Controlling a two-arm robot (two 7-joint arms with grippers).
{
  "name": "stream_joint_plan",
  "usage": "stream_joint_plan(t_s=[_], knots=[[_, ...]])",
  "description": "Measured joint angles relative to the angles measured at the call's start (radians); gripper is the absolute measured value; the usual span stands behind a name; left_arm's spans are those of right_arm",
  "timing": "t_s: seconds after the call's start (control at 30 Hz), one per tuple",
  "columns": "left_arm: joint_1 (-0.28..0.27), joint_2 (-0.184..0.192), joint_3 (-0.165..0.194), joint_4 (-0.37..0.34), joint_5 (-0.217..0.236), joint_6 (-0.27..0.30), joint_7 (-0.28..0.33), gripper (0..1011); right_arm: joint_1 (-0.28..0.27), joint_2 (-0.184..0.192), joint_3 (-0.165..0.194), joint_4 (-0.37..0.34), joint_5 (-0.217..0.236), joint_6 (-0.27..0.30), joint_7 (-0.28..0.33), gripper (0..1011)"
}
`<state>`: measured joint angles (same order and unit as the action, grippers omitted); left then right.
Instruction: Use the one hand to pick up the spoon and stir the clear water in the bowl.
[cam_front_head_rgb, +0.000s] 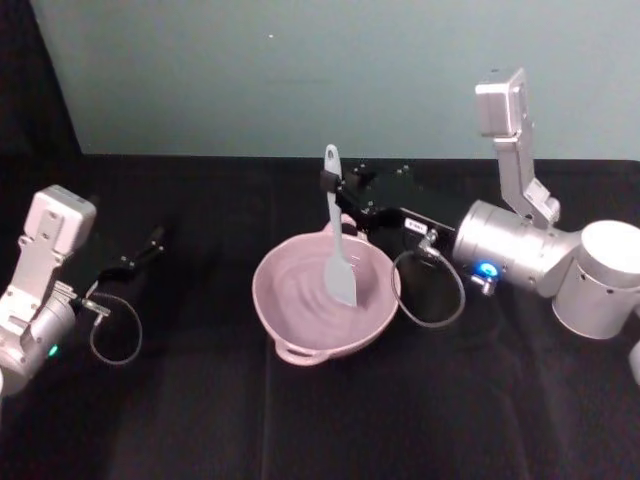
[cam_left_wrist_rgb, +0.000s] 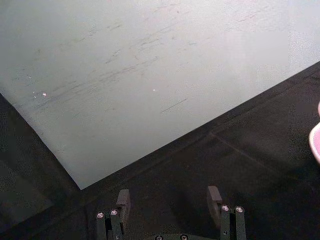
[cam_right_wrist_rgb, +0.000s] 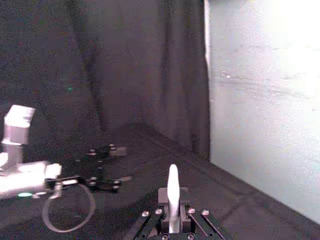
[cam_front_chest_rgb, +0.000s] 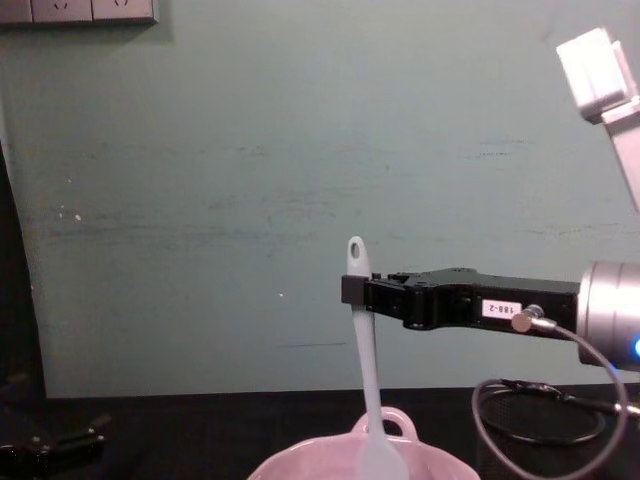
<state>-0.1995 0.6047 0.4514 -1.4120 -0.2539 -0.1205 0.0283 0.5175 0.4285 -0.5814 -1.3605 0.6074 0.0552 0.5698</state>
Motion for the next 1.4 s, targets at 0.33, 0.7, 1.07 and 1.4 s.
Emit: stream_joint_plan(t_s=[0.33,0.7,1.07,1.4], knots=[[0.0,0.0,0.0,0.0,0.0,0.0,0.0,1011,-0.04,-0.014,-0.008,-0.048,0.077,0.049,0.069,123],[0.0,0.0,0.0,0.0,0.0,0.0,0.0,1011,0.038,-0.115,-0.049,0.106,0.06,0.005,0.078,123],[0.0,0.0,0.0,0.0,0.0,0.0,0.0,1011,0.102,-0.194,-0.029,0.247,-0.036,-0.089,-0.012,123],[0.0,0.0,0.0,0.0,0.0,0.0,0.0,1011,0.093,-0.154,-0.003,0.216,-0.102,-0.065,-0.073,123]])
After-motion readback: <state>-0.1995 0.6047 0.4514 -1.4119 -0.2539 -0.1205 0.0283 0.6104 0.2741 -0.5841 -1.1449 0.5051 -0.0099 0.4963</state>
